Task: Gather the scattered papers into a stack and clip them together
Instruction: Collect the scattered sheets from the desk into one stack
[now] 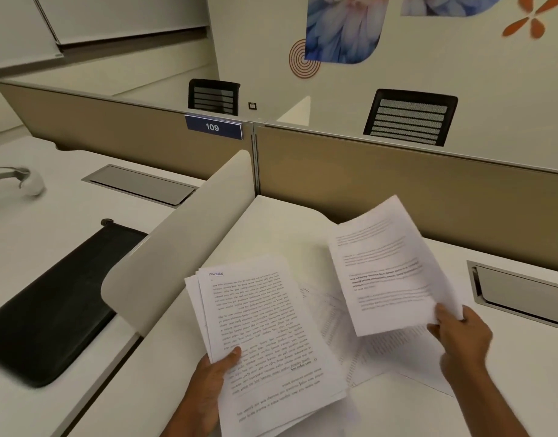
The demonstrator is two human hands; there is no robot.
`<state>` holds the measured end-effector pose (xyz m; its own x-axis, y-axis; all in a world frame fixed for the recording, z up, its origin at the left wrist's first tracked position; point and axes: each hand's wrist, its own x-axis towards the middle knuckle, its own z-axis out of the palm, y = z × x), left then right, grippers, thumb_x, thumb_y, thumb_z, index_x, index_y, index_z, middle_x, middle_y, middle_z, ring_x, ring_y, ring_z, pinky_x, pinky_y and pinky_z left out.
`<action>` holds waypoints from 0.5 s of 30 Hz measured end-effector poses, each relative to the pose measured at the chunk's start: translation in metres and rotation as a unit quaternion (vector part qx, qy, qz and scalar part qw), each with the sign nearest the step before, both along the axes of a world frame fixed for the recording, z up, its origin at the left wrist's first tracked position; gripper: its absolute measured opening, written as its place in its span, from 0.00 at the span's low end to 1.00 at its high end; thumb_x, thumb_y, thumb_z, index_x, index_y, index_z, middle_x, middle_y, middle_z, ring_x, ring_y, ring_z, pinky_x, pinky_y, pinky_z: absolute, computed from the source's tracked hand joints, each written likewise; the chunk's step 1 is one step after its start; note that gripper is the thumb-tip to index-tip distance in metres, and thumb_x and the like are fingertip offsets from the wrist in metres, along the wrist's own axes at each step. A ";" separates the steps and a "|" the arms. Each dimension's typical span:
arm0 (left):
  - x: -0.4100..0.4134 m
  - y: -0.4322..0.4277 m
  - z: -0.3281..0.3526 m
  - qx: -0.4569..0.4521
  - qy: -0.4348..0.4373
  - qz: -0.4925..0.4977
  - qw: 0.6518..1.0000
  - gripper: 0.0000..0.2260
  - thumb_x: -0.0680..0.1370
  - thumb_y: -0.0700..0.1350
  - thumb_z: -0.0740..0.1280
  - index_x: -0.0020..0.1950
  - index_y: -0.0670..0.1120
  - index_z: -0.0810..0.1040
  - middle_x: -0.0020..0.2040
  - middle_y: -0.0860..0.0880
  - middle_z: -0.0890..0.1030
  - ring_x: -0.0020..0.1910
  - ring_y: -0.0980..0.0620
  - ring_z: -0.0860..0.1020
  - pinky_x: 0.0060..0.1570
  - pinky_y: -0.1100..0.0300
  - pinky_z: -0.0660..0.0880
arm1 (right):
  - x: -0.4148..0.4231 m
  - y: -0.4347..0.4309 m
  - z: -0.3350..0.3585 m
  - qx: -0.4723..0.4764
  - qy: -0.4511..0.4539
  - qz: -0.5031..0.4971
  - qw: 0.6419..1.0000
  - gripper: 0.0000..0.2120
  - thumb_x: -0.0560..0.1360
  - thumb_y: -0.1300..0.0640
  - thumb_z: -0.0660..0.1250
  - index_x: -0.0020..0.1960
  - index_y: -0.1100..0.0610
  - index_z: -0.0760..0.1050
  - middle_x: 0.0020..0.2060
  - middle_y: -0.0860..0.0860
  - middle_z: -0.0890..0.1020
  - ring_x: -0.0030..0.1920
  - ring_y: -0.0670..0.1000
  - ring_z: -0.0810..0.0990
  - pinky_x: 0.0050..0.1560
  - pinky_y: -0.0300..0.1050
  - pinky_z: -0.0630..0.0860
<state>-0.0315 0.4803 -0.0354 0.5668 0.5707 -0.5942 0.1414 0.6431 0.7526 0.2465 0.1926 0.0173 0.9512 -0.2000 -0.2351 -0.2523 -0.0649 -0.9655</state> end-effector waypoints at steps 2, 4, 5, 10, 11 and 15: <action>0.006 -0.014 0.005 -0.005 -0.015 -0.016 1.000 0.16 0.78 0.39 0.71 0.66 0.43 0.81 0.58 0.39 0.86 0.58 0.36 0.84 0.59 0.41 0.80 | -0.019 -0.019 0.009 0.042 0.024 0.003 0.999 0.12 0.79 0.63 0.68 0.61 0.66 0.76 0.50 0.57 0.79 0.43 0.54 0.78 0.28 0.30 0.79; 0.012 -0.029 0.011 -0.007 -0.023 -0.027 0.999 0.16 0.78 0.39 0.71 0.66 0.43 0.81 0.59 0.39 0.86 0.58 0.37 0.84 0.61 0.39 0.79 | -0.041 -0.032 0.010 0.053 0.045 0.025 0.997 0.11 0.79 0.63 0.68 0.60 0.65 0.77 0.51 0.58 0.79 0.39 0.51 0.77 0.27 0.30 0.78; 0.016 -0.037 0.014 -0.006 -0.027 -0.030 0.999 0.16 0.78 0.39 0.71 0.66 0.43 0.80 0.59 0.40 0.86 0.58 0.37 0.84 0.60 0.40 0.79 | -0.053 -0.036 0.008 0.050 0.052 0.044 0.996 0.10 0.79 0.64 0.68 0.59 0.66 0.77 0.49 0.59 0.79 0.37 0.51 0.76 0.26 0.30 0.78; 0.033 -0.076 0.030 0.008 -0.037 -0.056 0.998 0.16 0.79 0.42 0.71 0.66 0.44 0.80 0.58 0.40 0.86 0.56 0.38 0.85 0.56 0.43 0.81 | -0.108 -0.038 -0.005 -0.015 0.053 0.112 0.992 0.07 0.79 0.66 0.67 0.56 0.68 0.78 0.40 0.61 0.80 0.32 0.56 0.77 0.32 0.44 0.79; 0.035 -0.083 0.032 0.009 -0.039 -0.063 0.997 0.16 0.79 0.43 0.71 0.67 0.44 0.80 0.59 0.41 0.86 0.56 0.38 0.85 0.56 0.42 0.81 | -0.116 -0.038 -0.006 -0.021 0.044 0.118 0.992 0.06 0.79 0.66 0.67 0.54 0.67 0.78 0.41 0.62 0.82 0.32 0.56 0.79 0.33 0.46 0.80; 0.036 -0.107 0.041 0.012 -0.045 -0.081 0.996 0.15 0.80 0.45 0.69 0.67 0.46 0.80 0.60 0.42 0.86 0.57 0.40 0.86 0.58 0.40 0.81 | -0.142 -0.042 -0.008 -0.061 0.017 0.133 0.989 0.04 0.80 0.62 0.65 0.50 0.58 0.79 0.40 0.58 0.84 0.25 0.54 0.83 0.39 0.57 0.85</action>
